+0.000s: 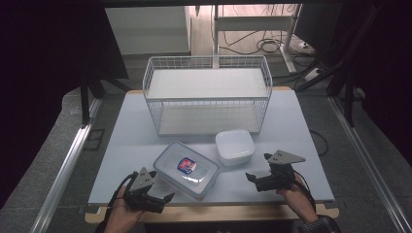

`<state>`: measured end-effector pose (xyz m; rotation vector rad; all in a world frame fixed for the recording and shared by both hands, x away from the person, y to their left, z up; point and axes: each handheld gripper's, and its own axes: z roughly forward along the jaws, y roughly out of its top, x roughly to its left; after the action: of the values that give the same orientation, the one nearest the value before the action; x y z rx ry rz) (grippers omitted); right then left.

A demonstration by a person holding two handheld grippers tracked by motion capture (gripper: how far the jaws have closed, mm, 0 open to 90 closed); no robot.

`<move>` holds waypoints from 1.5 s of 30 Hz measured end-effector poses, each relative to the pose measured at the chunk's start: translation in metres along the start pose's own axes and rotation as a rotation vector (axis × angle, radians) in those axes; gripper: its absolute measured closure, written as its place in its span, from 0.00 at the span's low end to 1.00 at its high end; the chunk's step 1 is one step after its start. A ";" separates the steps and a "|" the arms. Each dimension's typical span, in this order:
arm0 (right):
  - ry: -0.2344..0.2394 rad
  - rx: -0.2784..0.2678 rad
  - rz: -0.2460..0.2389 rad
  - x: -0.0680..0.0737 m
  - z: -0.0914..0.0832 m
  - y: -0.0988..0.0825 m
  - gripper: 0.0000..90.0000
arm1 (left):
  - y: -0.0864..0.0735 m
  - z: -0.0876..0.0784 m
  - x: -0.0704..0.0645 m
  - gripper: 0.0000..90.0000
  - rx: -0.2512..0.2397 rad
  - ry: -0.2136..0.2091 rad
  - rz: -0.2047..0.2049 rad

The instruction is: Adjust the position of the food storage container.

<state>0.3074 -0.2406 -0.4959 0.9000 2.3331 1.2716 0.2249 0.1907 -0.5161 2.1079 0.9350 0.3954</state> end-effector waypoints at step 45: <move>0.044 0.051 -0.036 0.009 0.006 0.043 0.54 | -0.012 -0.003 0.018 0.04 -0.051 0.107 -0.101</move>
<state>0.3198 -0.2132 -0.4635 0.8495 2.4141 1.2348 0.2300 0.2105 -0.5235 2.0000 1.0774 0.4787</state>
